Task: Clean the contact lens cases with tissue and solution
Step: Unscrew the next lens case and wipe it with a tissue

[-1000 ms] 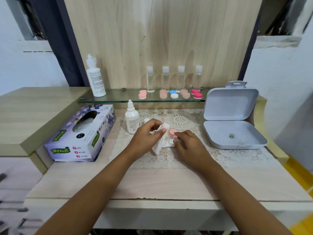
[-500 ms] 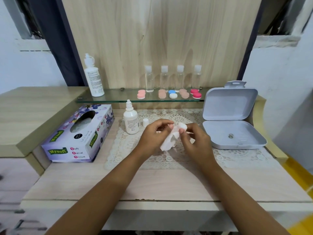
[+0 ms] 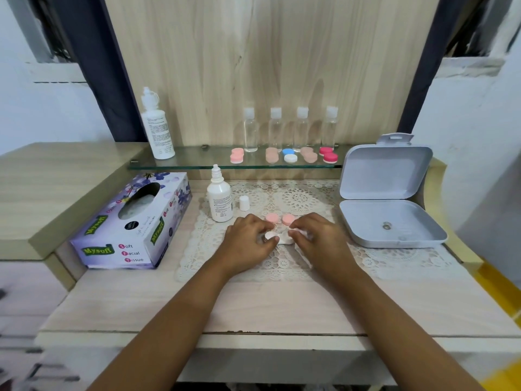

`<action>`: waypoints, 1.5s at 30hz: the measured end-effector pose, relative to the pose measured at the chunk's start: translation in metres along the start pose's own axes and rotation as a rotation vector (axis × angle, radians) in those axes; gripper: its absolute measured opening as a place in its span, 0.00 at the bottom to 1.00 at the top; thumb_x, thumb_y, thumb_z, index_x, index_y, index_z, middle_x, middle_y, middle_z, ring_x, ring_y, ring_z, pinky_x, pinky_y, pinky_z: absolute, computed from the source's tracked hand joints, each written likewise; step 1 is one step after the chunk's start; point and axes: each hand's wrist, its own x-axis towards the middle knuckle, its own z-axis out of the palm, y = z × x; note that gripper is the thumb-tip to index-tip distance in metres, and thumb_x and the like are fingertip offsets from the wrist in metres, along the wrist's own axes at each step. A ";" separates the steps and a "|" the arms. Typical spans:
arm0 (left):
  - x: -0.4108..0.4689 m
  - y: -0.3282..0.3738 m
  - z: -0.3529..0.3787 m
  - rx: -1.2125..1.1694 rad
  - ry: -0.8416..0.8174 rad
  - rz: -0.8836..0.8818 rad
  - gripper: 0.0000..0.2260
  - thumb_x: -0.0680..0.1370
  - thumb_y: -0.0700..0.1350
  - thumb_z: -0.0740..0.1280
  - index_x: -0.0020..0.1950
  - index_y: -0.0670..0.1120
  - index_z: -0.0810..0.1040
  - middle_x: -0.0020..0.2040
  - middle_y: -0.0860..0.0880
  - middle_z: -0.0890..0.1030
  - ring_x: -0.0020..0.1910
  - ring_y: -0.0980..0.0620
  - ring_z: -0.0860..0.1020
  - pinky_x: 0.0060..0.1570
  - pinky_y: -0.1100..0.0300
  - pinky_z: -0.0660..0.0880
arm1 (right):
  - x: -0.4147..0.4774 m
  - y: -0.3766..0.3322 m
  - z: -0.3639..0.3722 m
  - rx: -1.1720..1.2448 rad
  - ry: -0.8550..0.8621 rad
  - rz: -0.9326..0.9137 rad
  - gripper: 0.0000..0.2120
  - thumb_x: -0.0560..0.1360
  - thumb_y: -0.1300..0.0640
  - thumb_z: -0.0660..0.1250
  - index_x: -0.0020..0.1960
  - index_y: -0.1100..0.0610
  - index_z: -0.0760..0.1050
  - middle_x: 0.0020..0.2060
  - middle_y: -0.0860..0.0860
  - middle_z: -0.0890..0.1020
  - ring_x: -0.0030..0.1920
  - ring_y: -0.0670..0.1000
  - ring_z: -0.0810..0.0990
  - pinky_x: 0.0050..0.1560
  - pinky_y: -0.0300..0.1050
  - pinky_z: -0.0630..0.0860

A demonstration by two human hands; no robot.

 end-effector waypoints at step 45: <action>-0.001 -0.002 0.003 0.078 -0.023 0.077 0.13 0.78 0.53 0.62 0.61 0.53 0.76 0.57 0.56 0.73 0.58 0.54 0.67 0.55 0.57 0.59 | 0.035 -0.024 -0.017 -0.400 -0.577 -0.008 0.11 0.76 0.60 0.63 0.56 0.58 0.79 0.55 0.54 0.75 0.55 0.54 0.75 0.53 0.44 0.71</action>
